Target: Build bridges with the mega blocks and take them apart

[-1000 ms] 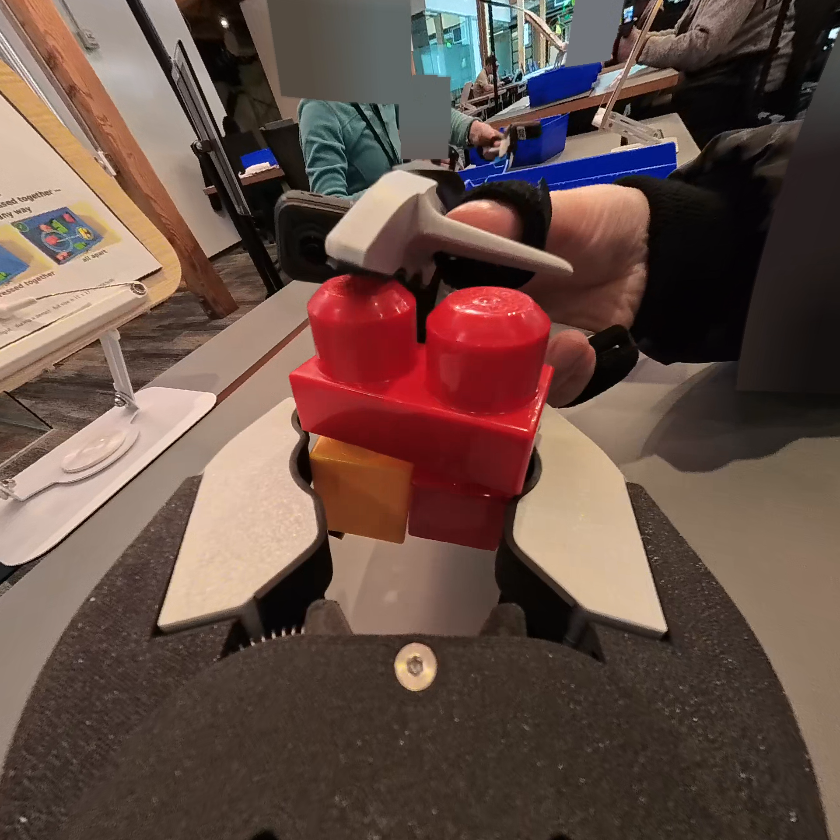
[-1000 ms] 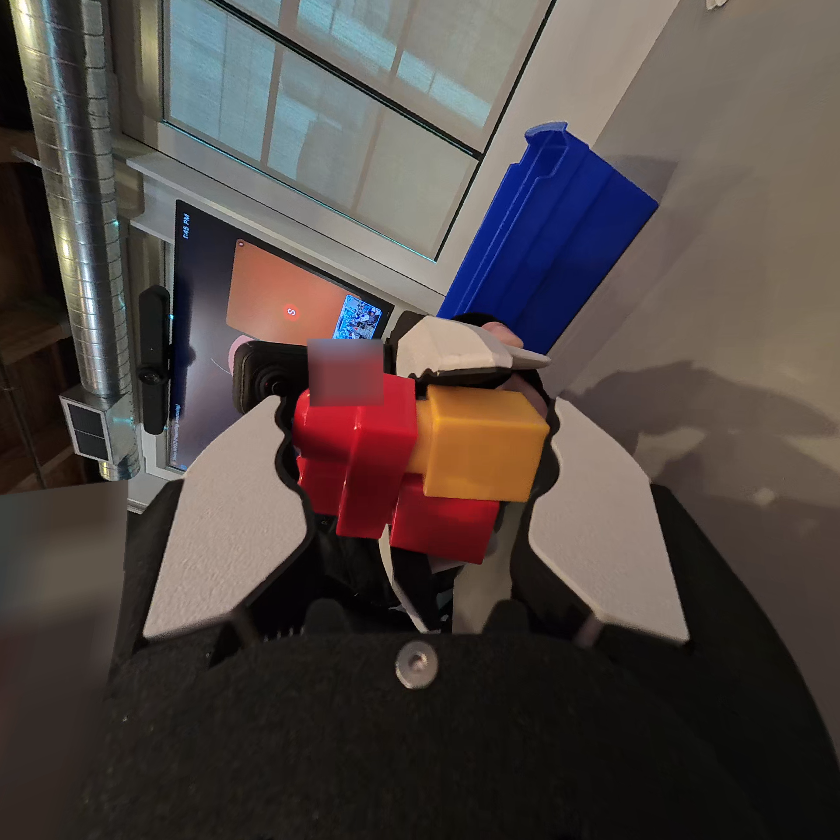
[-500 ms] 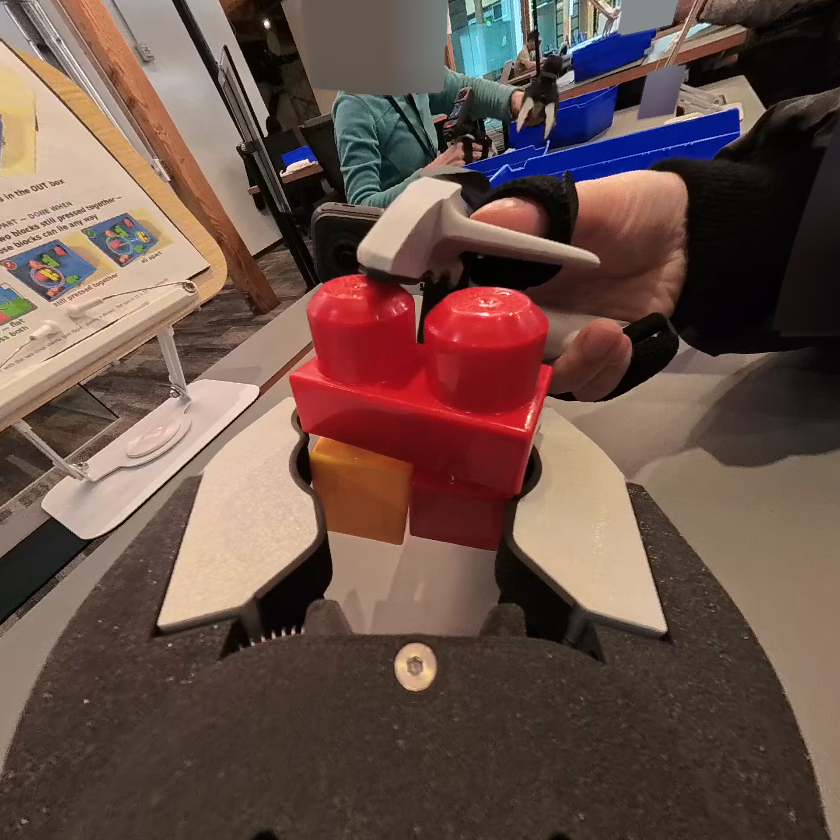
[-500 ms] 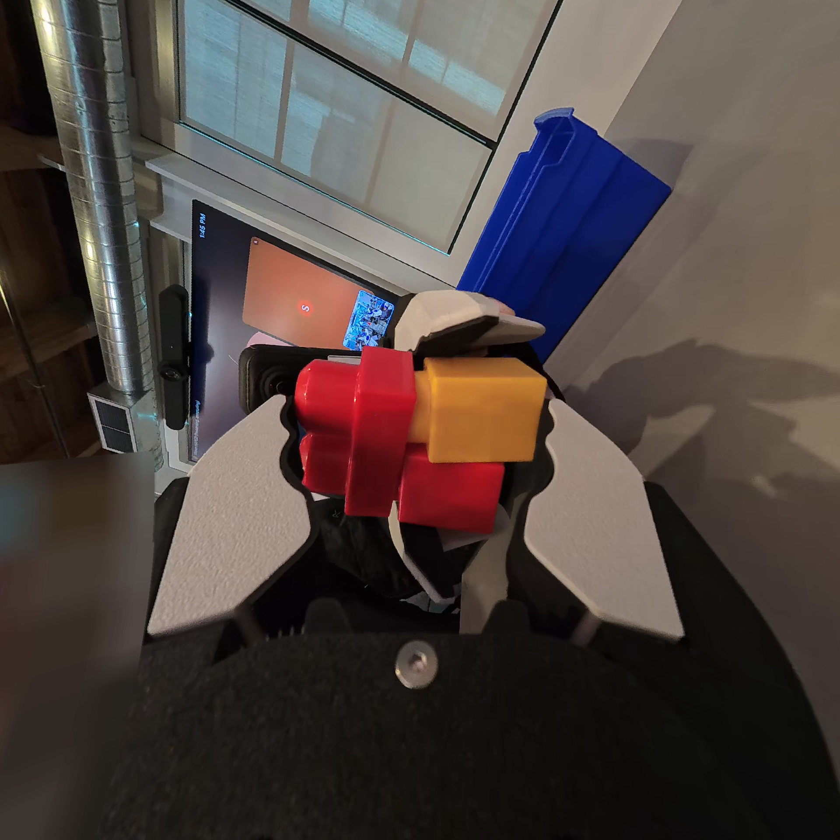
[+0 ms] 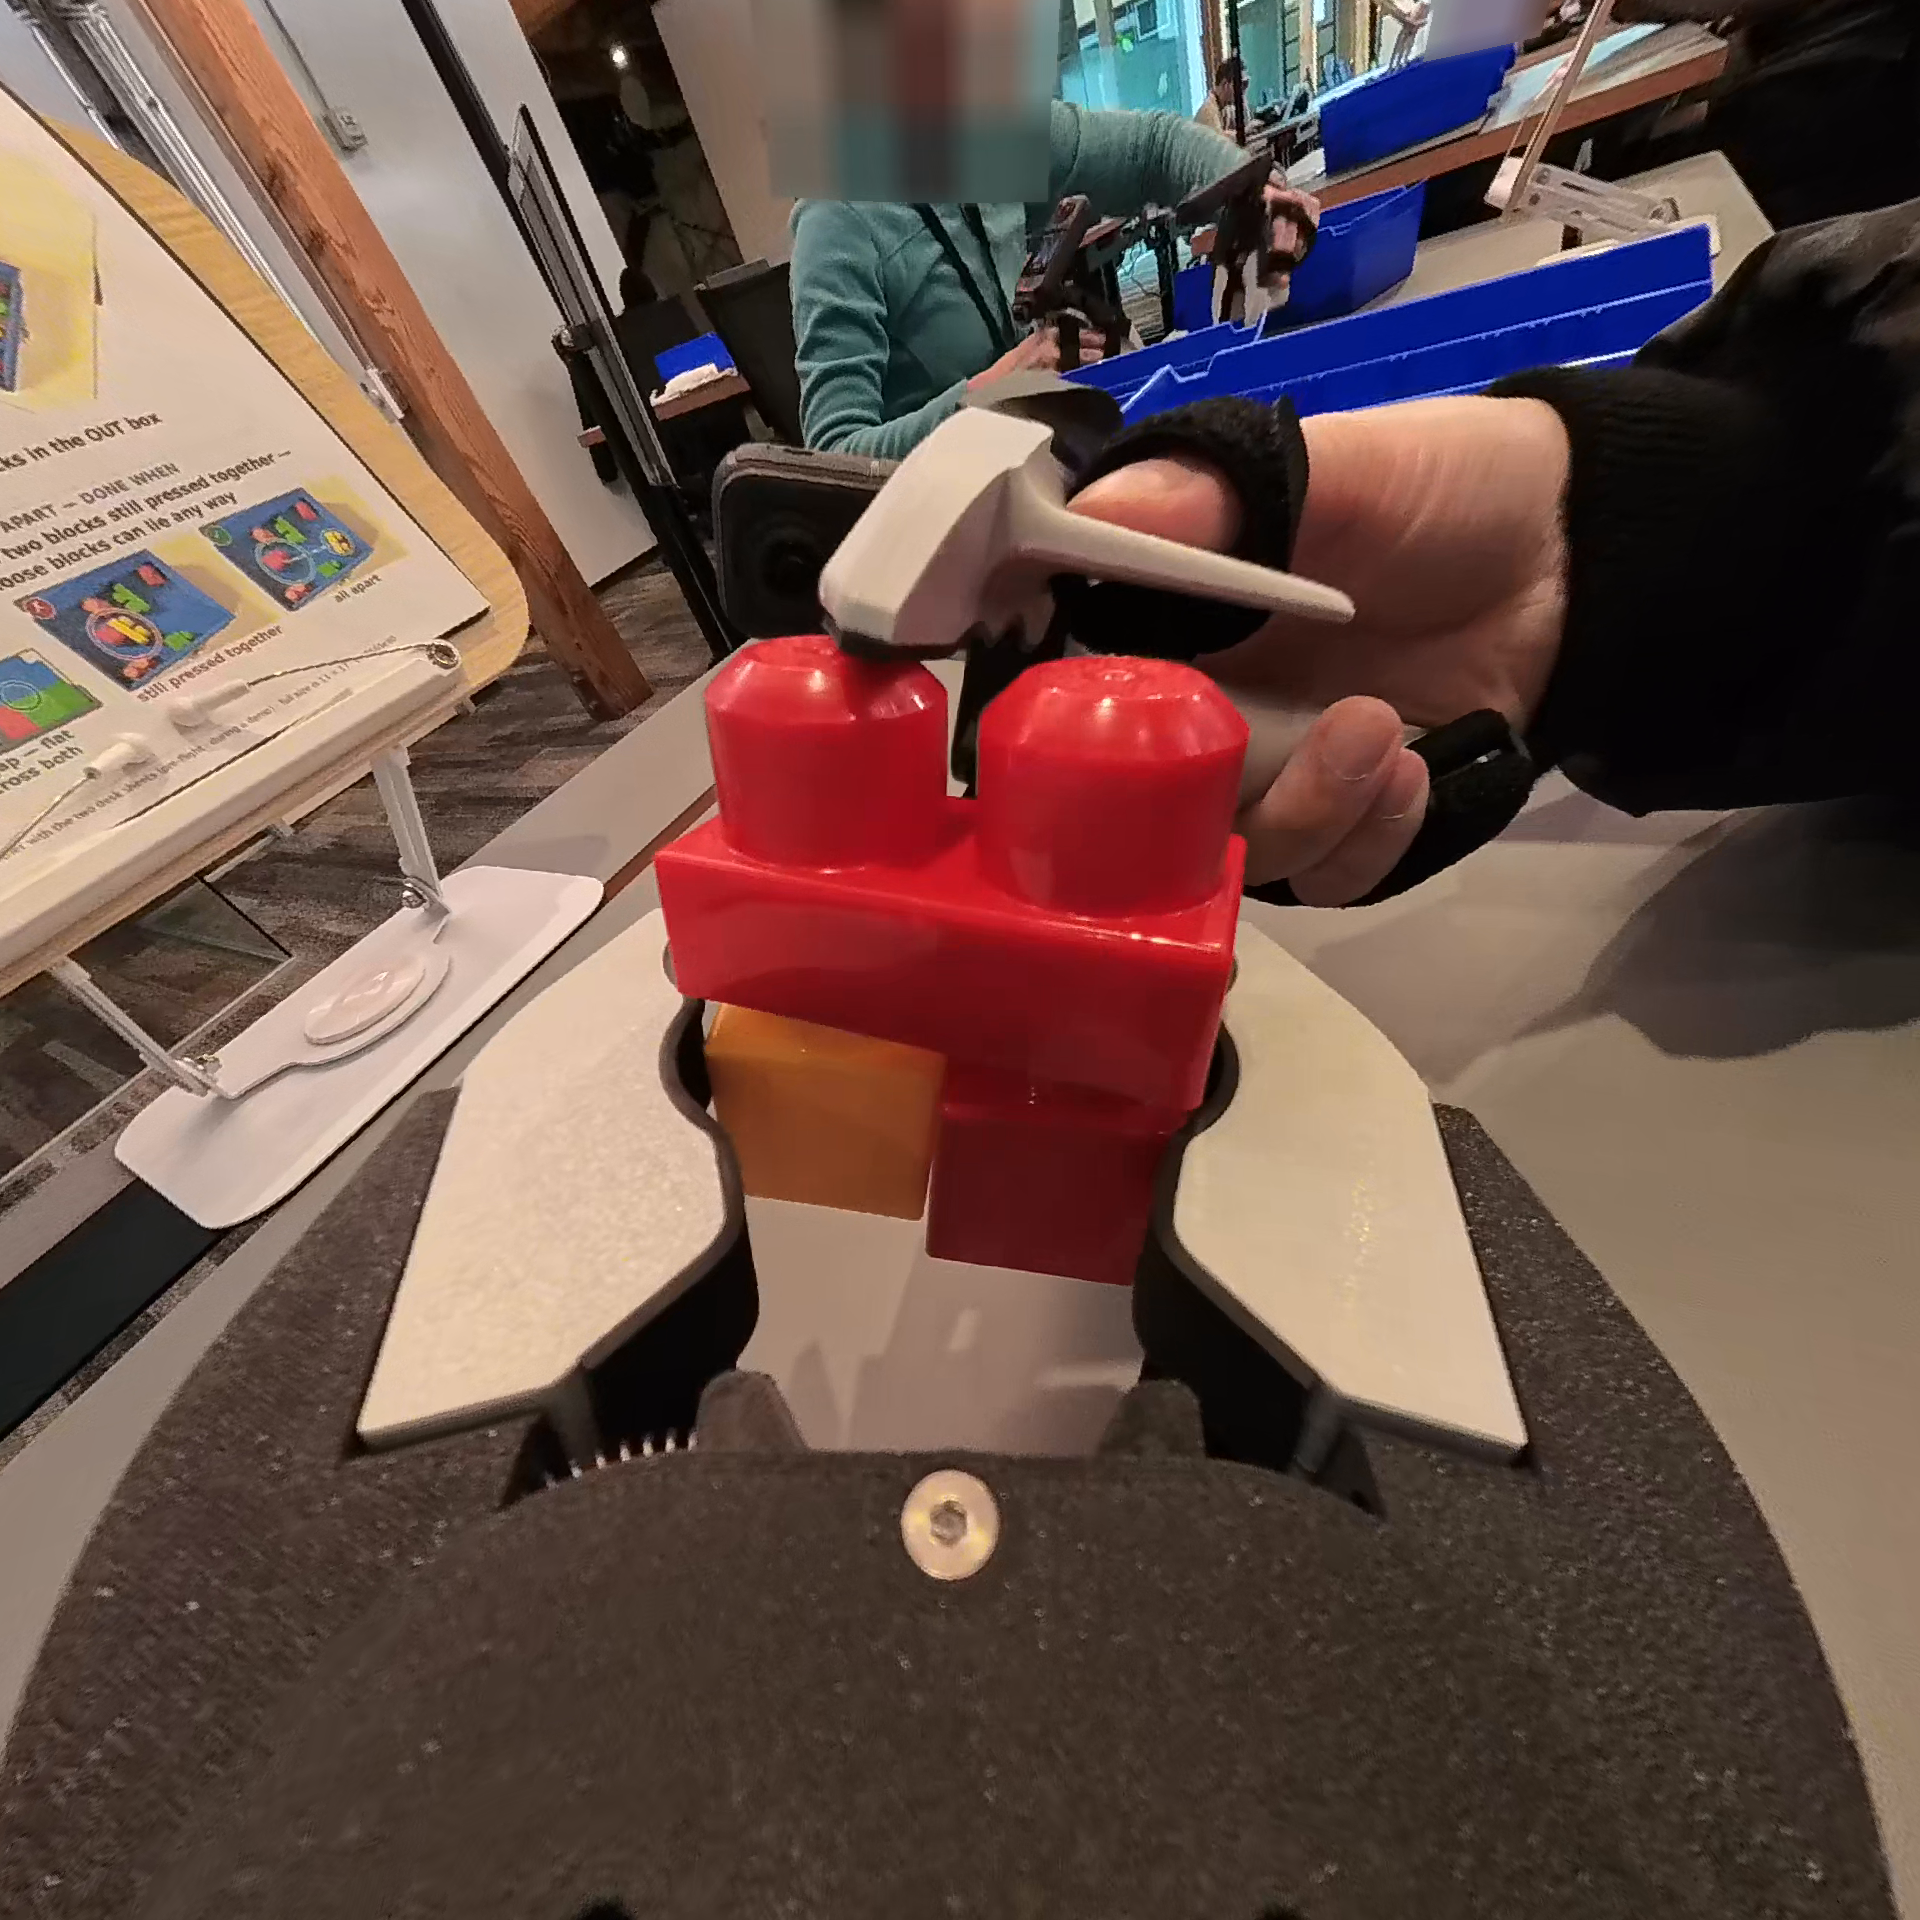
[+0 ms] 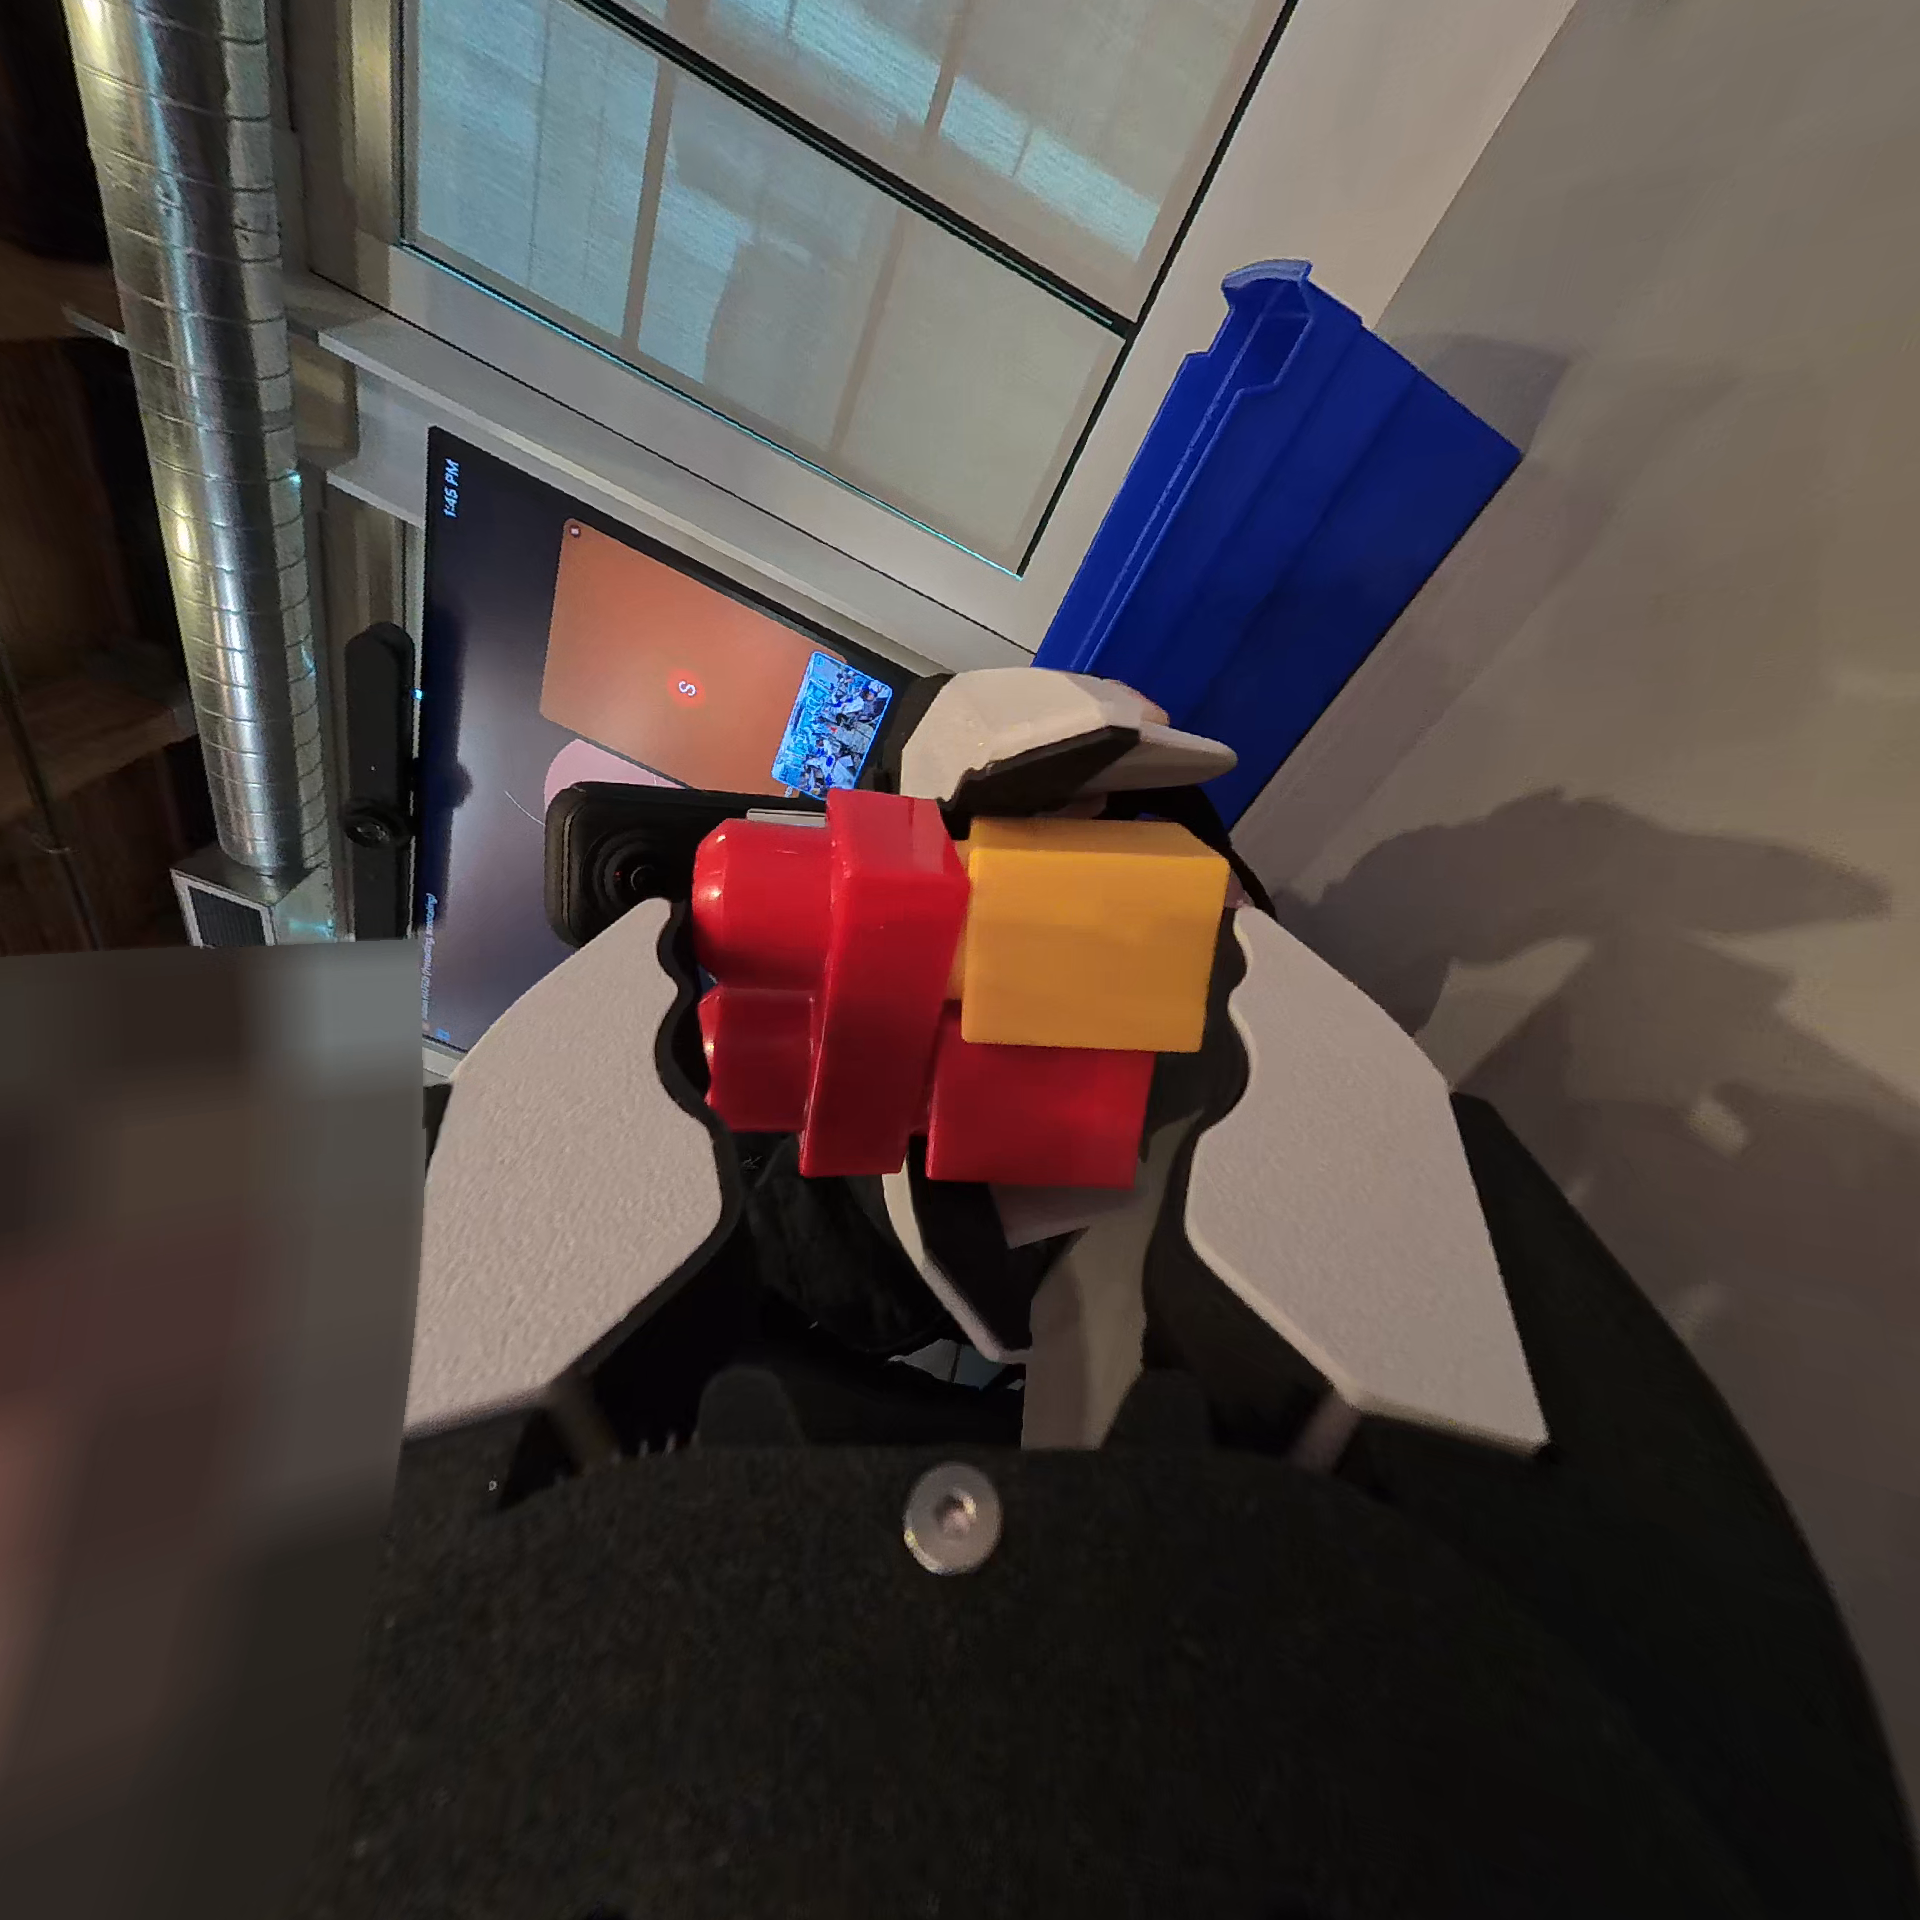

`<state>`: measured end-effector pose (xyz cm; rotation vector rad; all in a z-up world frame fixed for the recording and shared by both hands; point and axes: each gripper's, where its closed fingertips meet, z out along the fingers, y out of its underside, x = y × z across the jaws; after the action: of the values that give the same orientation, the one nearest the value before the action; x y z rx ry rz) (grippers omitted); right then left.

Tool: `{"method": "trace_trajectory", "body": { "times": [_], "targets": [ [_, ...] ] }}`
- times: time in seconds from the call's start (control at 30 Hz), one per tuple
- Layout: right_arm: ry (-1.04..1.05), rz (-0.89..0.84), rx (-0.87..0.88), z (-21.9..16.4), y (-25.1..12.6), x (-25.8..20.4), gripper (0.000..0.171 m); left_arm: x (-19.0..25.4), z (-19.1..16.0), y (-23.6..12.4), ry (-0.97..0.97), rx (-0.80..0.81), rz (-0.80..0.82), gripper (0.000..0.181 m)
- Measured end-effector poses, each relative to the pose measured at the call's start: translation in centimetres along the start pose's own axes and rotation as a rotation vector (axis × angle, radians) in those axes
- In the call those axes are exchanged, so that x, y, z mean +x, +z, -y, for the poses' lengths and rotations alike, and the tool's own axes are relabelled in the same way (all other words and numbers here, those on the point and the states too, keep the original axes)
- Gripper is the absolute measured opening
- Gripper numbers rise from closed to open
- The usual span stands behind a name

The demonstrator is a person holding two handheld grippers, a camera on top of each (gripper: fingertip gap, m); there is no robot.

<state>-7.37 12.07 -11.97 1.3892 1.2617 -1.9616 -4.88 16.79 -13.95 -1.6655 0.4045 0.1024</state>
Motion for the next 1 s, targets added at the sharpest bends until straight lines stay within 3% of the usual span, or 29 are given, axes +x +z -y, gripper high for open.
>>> {"method": "trace_trajectory", "body": {
  "times": [0.5,1.0],
  "targets": [
    [0.023,0.078,-0.016,-0.22,0.12,-0.7,0.101,0.24,0.38,0.07,0.087,-0.015,0.038,0.09],
    [0.015,0.029,-0.004,-0.02,0.03,-0.1,0.096,0.28,0.01,0.39,0.11,-0.02,0.055,0.091]
  ]
}}
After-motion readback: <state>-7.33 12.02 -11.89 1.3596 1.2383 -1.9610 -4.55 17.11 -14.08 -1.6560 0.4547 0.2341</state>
